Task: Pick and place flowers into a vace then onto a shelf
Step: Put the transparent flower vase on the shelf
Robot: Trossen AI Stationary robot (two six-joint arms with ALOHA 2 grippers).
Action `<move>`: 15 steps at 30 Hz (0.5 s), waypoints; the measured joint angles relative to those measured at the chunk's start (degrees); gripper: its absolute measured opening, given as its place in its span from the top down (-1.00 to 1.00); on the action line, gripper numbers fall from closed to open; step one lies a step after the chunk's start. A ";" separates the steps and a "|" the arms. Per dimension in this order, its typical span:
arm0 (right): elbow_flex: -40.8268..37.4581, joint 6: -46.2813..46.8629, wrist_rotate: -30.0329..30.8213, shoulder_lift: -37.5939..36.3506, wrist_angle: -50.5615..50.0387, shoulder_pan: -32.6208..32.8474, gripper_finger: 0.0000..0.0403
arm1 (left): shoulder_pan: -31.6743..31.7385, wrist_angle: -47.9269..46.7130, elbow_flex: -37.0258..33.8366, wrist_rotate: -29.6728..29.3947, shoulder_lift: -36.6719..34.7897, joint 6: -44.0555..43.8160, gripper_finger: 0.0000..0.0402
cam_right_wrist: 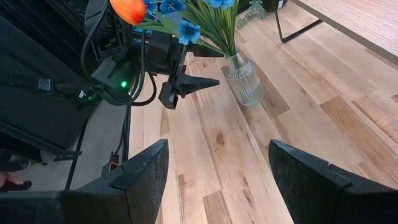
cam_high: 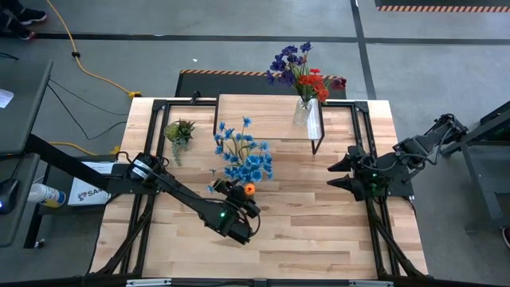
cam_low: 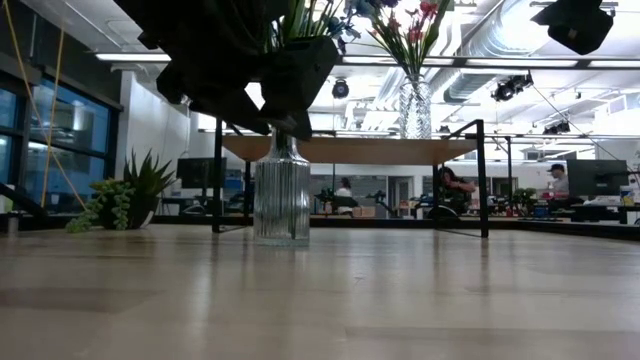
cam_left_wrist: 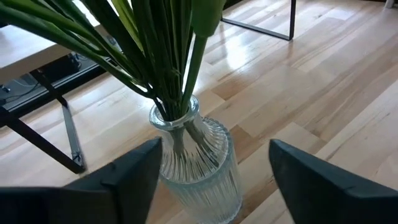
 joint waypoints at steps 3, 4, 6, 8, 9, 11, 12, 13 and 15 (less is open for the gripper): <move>0.00 0.00 0.01 -0.01 0.00 0.00 -0.32 | 0.00 0.04 0.00 0.07 0.00 -0.01 -0.81; 0.00 -0.01 0.01 -0.01 0.00 0.00 -0.32 | 0.00 0.03 0.00 0.07 0.00 -0.01 -0.87; 0.00 0.00 0.01 0.00 0.00 0.00 -0.32 | 0.00 0.04 0.00 0.07 0.00 -0.01 -0.95; 0.00 0.04 0.00 -0.01 0.00 0.00 -0.32 | 0.00 0.04 0.00 0.07 0.00 -0.01 -0.97; 0.00 0.06 0.01 0.00 0.00 0.00 -0.32 | 0.00 0.04 0.00 0.09 0.00 -0.01 -0.96; 0.00 0.10 0.01 -0.01 0.00 0.00 -0.32 | 0.00 0.06 0.00 0.09 0.00 0.24 -0.92; 0.00 0.10 0.01 0.01 0.00 0.00 -0.32 | 0.00 0.08 0.00 0.09 0.00 0.47 -0.90; 0.00 0.10 0.01 0.01 0.00 0.00 -0.32 | 0.00 0.14 0.00 0.09 0.00 0.85 -0.88; 0.00 0.10 0.01 0.00 0.00 0.00 -0.32 | 0.00 0.43 0.02 0.12 0.00 2.23 -0.85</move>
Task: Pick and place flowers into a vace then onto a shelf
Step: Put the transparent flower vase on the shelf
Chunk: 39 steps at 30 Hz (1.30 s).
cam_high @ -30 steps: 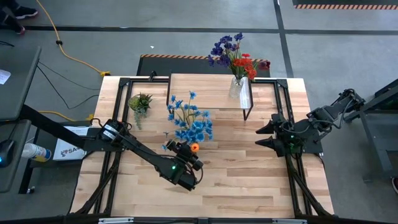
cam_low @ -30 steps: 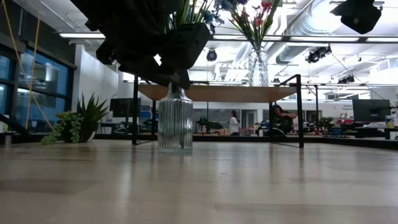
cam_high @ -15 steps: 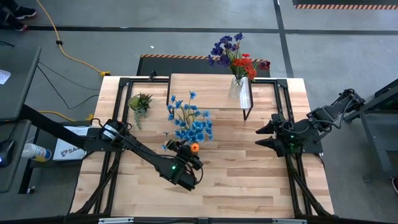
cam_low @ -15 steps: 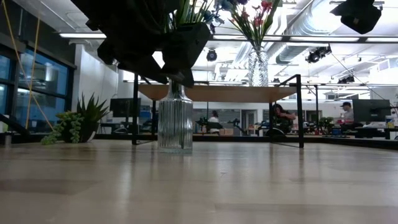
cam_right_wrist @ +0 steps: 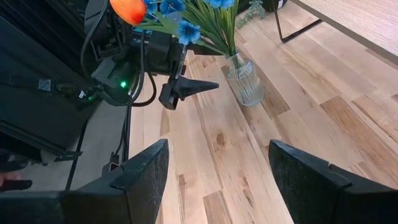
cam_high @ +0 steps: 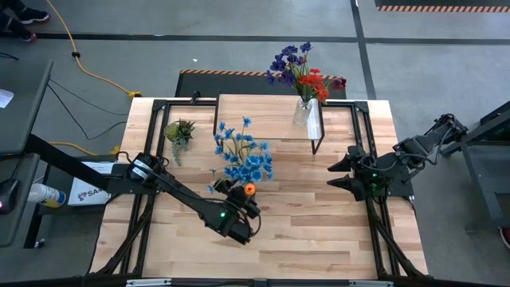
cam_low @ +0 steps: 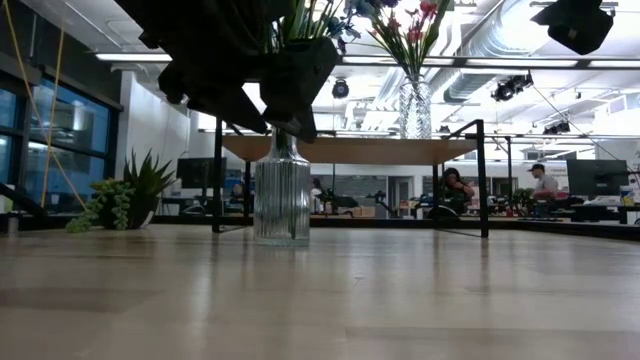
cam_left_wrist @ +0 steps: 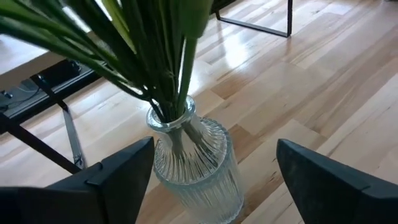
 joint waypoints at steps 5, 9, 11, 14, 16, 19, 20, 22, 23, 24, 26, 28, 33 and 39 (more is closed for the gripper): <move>0.00 0.01 0.00 0.01 0.00 0.00 -0.32 | 0.00 0.38 2.10 0.22 0.03 2.84 -0.81; 0.00 0.02 0.00 0.00 0.00 0.00 -0.32 | 0.00 0.21 4.03 0.42 0.04 6.25 -0.82; 0.00 0.02 0.00 0.02 0.00 0.00 -0.32 | 0.00 0.18 4.34 0.48 0.02 7.94 -0.83; 0.00 0.02 -0.04 0.00 0.02 0.01 -0.32 | 0.03 -0.29 4.35 0.71 0.02 8.26 -0.83; 0.00 -0.02 -0.18 0.01 0.22 0.00 -0.32 | 0.07 -0.78 4.35 1.03 0.02 8.12 -0.82; 0.00 -0.11 -0.24 0.00 1.03 0.00 -0.32 | 0.04 -2.88 4.35 1.26 0.02 4.26 -0.79; 0.00 -0.11 -0.26 0.01 1.13 0.00 -0.32 | 0.04 -3.96 4.35 1.23 0.02 1.98 -0.79; 0.00 -0.13 -0.25 0.01 1.36 0.00 -0.32 | 0.04 -6.88 4.35 0.78 0.02 -2.15 -0.77; 0.00 -0.13 -0.29 0.00 1.33 0.02 -0.32 | 0.04 -7.82 4.35 0.19 0.02 -4.07 -0.77; 0.00 -0.13 -0.37 0.00 1.31 0.02 -0.32 | 0.04 -8.61 4.35 -0.44 0.02 -5.91 -0.77; 0.00 -0.13 -0.35 0.02 1.33 0.00 -0.32 | 0.07 -9.02 4.35 -1.37 0.02 -8.84 -0.78; 0.00 -0.15 -0.33 0.00 1.33 0.02 -0.32 | 0.07 -8.90 4.35 -1.51 0.04 -10.75 -0.78; 0.00 -0.15 -0.39 0.00 1.31 0.02 -0.32 | 0.02 -8.72 3.49 -1.41 1.20 -15.38 -0.78; 0.00 -0.38 -0.39 0.01 1.69 0.00 -0.32 | -0.39 -7.02 0.47 -0.18 1.13 -20.88 -0.78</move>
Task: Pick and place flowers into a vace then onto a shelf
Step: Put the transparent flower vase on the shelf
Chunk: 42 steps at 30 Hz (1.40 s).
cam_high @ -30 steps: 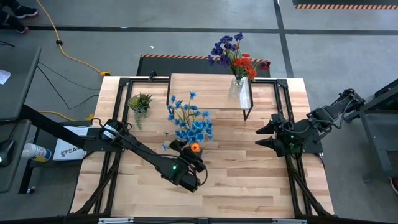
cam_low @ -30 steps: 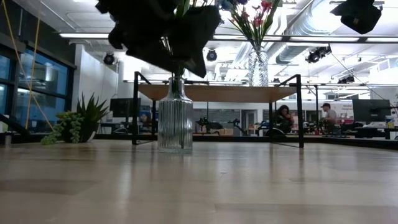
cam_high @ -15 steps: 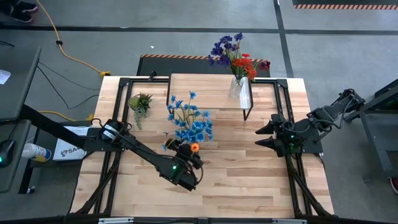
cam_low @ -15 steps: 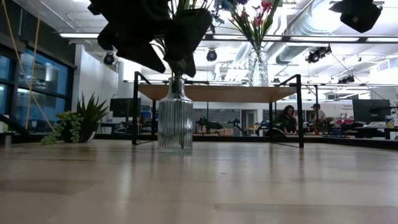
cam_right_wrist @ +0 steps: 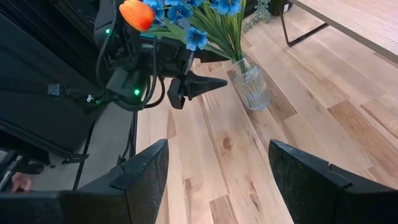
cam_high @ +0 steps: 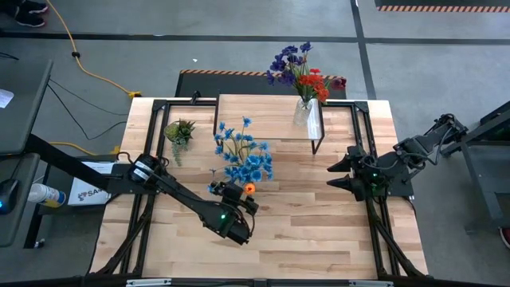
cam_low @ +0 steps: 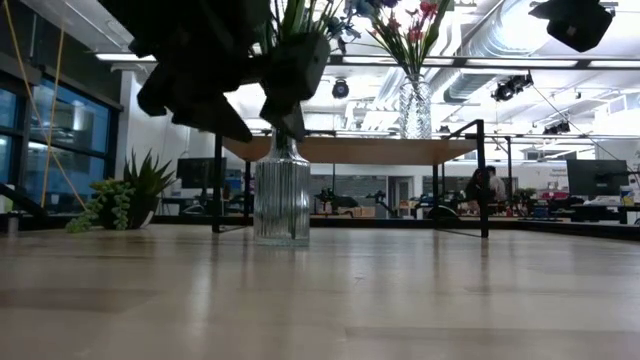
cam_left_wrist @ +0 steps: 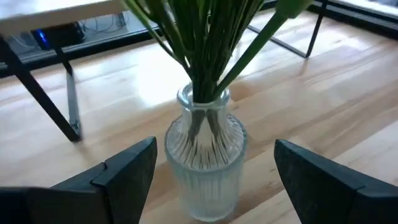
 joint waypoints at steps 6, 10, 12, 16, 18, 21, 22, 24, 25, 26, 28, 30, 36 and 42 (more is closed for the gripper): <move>0.00 -0.21 0.10 0.00 0.04 0.01 -0.32 | -0.08 3.31 -1.48 2.14 -0.02 0.74 -0.78; 0.00 -0.21 0.23 0.01 0.03 0.01 -0.32 | -0.06 6.16 -3.09 3.69 -0.02 2.49 -0.78; 0.00 -0.21 0.28 0.00 0.04 0.00 -0.32 | -0.02 7.15 -4.29 4.73 -0.02 2.92 -0.78; 0.00 -0.21 0.40 -0.01 0.04 0.02 -0.32 | 0.02 7.88 -5.42 3.63 -0.02 3.58 -0.78; 0.00 -0.21 0.63 -0.01 0.04 0.02 -0.32 | 0.02 9.33 -5.93 2.68 -0.02 3.59 -0.78; 0.00 -0.22 1.09 0.01 0.04 0.00 -0.32 | 0.06 13.20 -6.93 1.90 -0.04 5.67 -0.78; 0.00 -0.23 1.09 0.00 0.04 0.02 -0.32 | 0.06 14.92 -7.38 2.04 -0.04 7.33 -0.78; 0.00 -0.23 1.07 0.01 0.04 0.01 -0.32 | 0.06 18.75 -8.20 2.07 -0.04 10.77 -0.78; 0.00 -0.20 1.07 0.01 0.04 0.01 -0.32 | 0.06 20.31 -8.52 2.11 -0.04 12.41 -0.78; 0.00 -0.04 1.07 0.01 0.04 0.02 -0.32 | 0.06 21.45 -8.76 2.07 -0.04 13.57 -0.78; 0.00 0.05 1.07 -0.02 0.05 0.00 -0.32 | 0.06 22.07 -9.12 1.63 -0.04 14.53 -0.78; 0.00 0.25 1.07 0.01 0.06 0.00 -0.32 | 0.18 22.44 -9.57 0.56 -0.04 14.46 -0.78; 0.00 0.24 1.25 -0.02 0.93 0.01 -0.32 | 0.56 24.63 -11.42 -0.26 -0.04 13.90 -0.78; 0.00 0.22 2.64 0.01 0.91 0.02 -0.32 | 0.52 27.29 -13.72 -1.19 -0.04 14.08 -0.78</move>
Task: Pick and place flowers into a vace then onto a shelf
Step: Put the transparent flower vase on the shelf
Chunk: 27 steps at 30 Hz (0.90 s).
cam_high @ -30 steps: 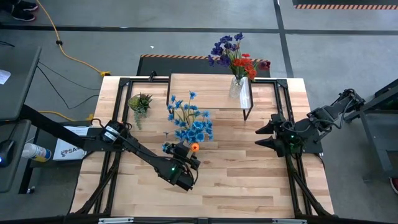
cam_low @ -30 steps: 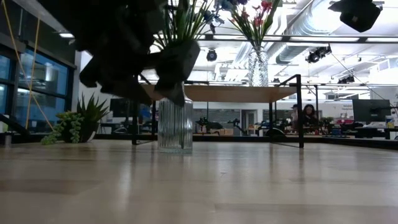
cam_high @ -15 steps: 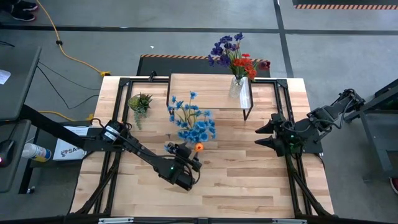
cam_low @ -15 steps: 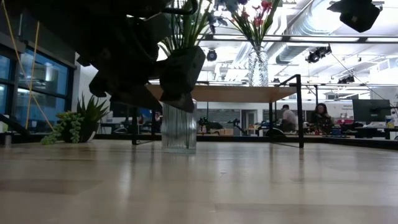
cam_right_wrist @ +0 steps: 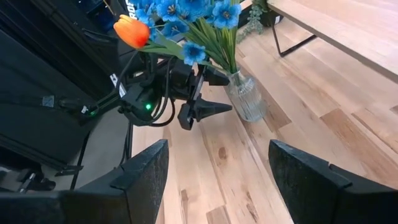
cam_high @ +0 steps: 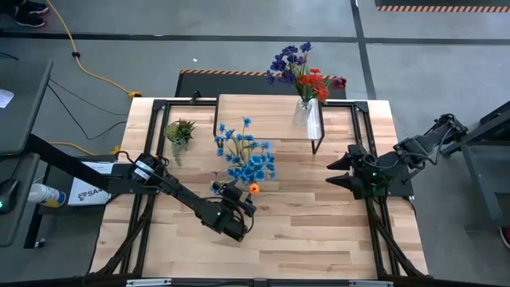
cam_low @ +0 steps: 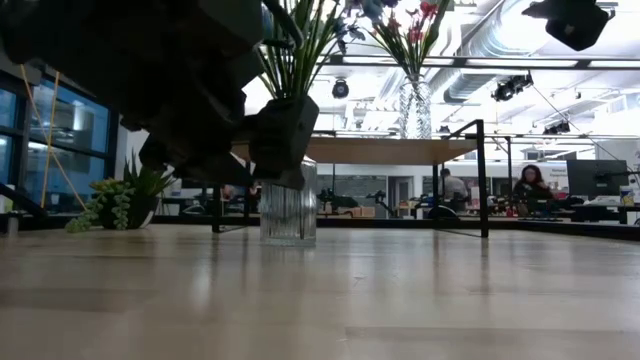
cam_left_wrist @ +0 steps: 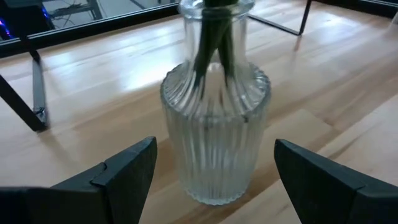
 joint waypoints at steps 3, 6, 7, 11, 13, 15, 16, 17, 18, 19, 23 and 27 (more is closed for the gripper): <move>0.00 0.00 0.41 0.00 0.00 -0.01 -0.32 | 0.04 1.34 -1.10 -0.41 0.00 0.01 -0.78; 0.00 0.00 0.53 0.23 0.02 -0.02 -0.32 | 0.02 2.80 -2.03 -0.75 0.00 0.07 -0.78; 0.00 0.00 0.65 0.31 0.00 0.00 -0.32 | 0.02 2.77 -2.21 -0.86 0.00 0.06 -0.78; 0.00 0.00 0.77 1.45 0.04 -0.02 -0.32 | 0.02 2.90 -2.31 -0.22 0.00 0.10 -0.78; 0.00 0.02 0.77 2.11 0.06 -0.01 -0.32 | 0.02 3.28 -2.31 0.03 0.00 0.19 -0.78; -0.02 0.00 0.75 2.87 0.45 -0.01 -0.32 | 0.02 3.90 -2.31 0.05 0.00 0.23 -0.78; -0.02 0.01 0.74 3.20 0.67 -0.01 -0.32 | 0.02 4.27 -2.31 0.06 0.00 0.24 -0.78; -0.02 0.00 0.72 3.49 0.75 -0.01 -0.32 | 0.02 4.39 -2.31 0.07 0.00 0.23 -0.78; -0.02 0.00 0.74 3.77 0.81 -0.01 -0.32 | 0.02 4.37 -2.31 0.07 0.00 0.42 -0.78; -0.02 0.01 0.74 4.02 0.93 -0.02 -0.32 | 0.02 4.38 -2.31 0.07 0.00 0.84 -0.78; -0.02 0.01 0.72 4.44 1.19 0.00 -0.32 | -0.11 4.39 -2.31 0.12 0.00 2.72 -0.78; -0.02 0.00 0.72 4.42 1.66 -0.02 -0.32 | -0.13 5.67 -2.31 0.16 0.00 3.05 -0.78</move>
